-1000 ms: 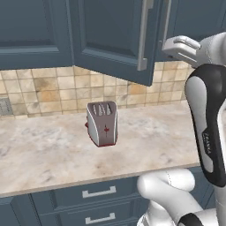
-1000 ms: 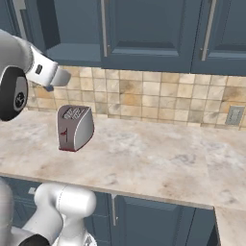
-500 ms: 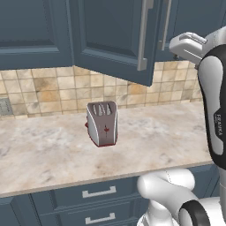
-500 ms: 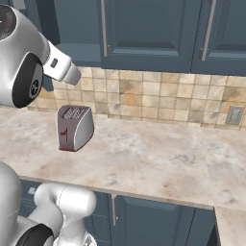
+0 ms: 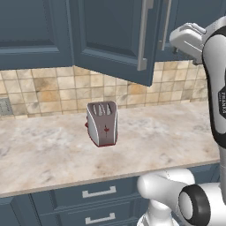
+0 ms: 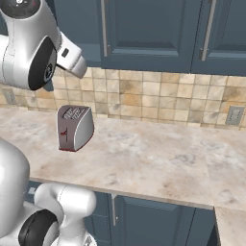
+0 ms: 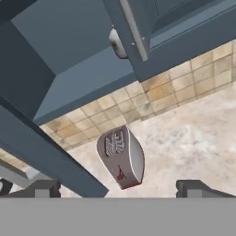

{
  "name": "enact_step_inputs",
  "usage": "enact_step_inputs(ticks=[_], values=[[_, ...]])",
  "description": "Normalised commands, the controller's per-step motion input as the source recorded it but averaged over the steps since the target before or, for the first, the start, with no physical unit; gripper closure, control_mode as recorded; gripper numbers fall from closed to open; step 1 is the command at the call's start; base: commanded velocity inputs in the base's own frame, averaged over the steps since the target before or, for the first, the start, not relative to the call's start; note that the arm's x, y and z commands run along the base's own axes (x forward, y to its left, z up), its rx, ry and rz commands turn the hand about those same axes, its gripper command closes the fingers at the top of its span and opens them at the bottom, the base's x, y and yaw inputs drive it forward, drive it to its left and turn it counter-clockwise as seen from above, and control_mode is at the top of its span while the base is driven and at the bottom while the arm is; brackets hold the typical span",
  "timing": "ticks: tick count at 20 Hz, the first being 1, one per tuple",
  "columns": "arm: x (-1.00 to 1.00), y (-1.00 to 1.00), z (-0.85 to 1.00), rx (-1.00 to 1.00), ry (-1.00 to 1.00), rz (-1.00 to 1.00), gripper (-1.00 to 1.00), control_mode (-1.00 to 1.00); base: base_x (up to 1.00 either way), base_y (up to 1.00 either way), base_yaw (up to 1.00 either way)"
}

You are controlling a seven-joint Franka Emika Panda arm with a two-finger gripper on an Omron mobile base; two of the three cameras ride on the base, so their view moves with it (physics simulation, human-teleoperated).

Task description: Open the cabinet, pick the kettle from the cabinet, and place it in the sink.

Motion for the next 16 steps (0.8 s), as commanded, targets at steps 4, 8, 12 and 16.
enact_step_inputs(ticks=[4,8,12,16], values=[[0.26,-0.02,-0.03,0.21,0.00,0.03,-1.00,-1.00,0.00,0.00,0.00],[0.26,0.03,-0.08,0.20,0.00,0.00,-1.00,-1.00,0.00,0.00,0.00],[0.35,0.09,-0.09,0.18,0.02,0.00,-1.00,-1.00,0.00,0.00,0.00],[0.37,0.04,-0.07,0.19,0.02,0.00,-1.00,-1.00,0.00,0.00,0.00]])
